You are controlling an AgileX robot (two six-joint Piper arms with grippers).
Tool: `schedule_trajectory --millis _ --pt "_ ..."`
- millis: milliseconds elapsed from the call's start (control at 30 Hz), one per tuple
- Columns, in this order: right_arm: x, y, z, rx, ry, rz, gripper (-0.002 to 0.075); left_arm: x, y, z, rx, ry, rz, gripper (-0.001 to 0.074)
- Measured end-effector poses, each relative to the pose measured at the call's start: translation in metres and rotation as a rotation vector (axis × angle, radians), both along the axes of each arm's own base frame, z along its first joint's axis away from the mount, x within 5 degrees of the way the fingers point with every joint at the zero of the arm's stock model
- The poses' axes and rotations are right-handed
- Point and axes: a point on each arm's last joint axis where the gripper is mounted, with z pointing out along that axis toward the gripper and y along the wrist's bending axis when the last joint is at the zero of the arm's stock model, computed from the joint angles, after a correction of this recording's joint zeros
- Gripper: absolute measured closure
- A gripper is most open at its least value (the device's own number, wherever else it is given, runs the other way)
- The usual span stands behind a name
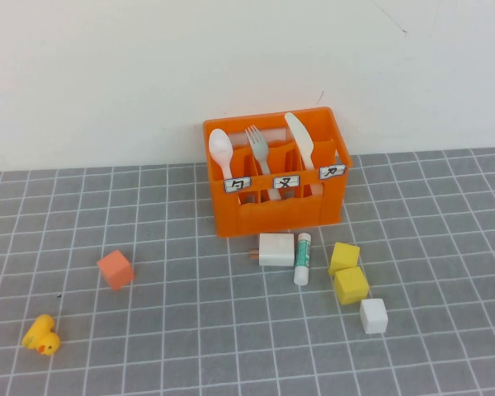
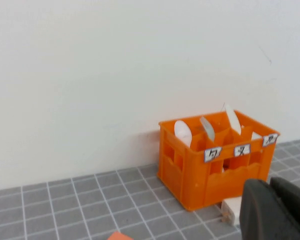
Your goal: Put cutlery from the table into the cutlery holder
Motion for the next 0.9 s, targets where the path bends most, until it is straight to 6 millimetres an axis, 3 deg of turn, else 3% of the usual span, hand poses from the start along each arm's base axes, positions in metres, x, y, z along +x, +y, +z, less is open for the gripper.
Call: schedule_trajectory --millis 133,300,900 --pt "-0.026 -0.021 -0.024 0.053 -0.044 -0.008 0.0726 0.0 0.001 -0.003 0.018 0.031 0.008 0.0735" --pt "-0.039 -0.033 -0.036 0.087 -0.09 -0.011 0.0726 0.001 0.003 -0.004 0.069 0.028 0.028 0.0735" --pt "-0.043 -0.037 -0.045 0.04 -0.034 -0.012 0.0726 -0.001 0.007 -0.02 0.127 0.194 0.064 0.0735"
